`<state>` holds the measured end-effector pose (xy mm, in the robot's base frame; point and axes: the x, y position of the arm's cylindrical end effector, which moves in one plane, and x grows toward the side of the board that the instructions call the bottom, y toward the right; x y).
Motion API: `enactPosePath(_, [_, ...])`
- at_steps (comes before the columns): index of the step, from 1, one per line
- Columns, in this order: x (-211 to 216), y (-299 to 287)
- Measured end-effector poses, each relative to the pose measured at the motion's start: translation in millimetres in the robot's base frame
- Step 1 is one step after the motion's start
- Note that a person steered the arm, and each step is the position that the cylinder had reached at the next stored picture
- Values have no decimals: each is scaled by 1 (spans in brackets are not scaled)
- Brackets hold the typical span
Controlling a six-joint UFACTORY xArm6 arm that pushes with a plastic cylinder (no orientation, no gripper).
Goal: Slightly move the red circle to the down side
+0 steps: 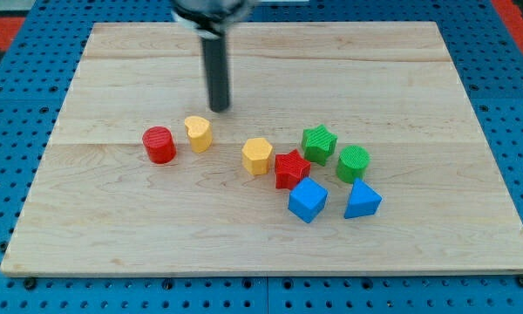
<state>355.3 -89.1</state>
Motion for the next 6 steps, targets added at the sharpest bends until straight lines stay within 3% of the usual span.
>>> enactPosePath(1, [24, -46])
enactPosePath(2, [51, -41])
enactPosePath(3, [68, 1])
enactPosePath(4, [71, -30])
enactPosePath(5, [116, -26])
enactPosePath(6, [113, -2])
